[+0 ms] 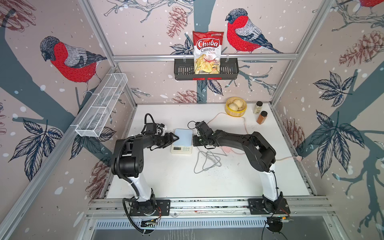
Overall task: Charge the electronic scale
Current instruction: Pick up the electronic scale at the center of the board.
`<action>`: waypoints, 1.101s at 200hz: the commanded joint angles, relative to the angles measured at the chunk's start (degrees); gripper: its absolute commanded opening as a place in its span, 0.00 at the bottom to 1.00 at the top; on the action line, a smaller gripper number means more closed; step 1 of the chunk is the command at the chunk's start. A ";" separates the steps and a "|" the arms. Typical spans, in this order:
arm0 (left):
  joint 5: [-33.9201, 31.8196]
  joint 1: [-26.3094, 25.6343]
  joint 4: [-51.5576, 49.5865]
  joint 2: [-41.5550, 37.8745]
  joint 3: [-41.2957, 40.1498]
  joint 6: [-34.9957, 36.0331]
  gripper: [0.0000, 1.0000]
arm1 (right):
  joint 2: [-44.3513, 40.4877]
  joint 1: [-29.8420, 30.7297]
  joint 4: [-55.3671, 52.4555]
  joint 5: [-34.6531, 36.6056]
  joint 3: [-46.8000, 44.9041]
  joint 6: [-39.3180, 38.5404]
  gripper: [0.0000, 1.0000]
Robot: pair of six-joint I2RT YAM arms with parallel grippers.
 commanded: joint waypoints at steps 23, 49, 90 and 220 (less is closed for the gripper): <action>10.65 -0.04 8.16 -2.20 -4.27 -6.88 0.72 | 1.53 -0.86 1.01 -4.21 -1.52 2.85 0.00; 11.92 -0.12 11.20 -4.66 -5.59 -10.25 0.70 | 1.54 -1.20 1.51 -4.75 -2.49 3.31 0.00; 10.52 -1.72 14.90 -8.10 -7.40 -14.13 0.69 | 1.19 -1.64 3.24 -5.78 -4.46 4.33 0.00; 0.10 -1.58 -5.32 -11.07 -0.35 1.39 0.15 | -6.81 -4.08 4.43 -3.93 -8.67 -0.75 0.00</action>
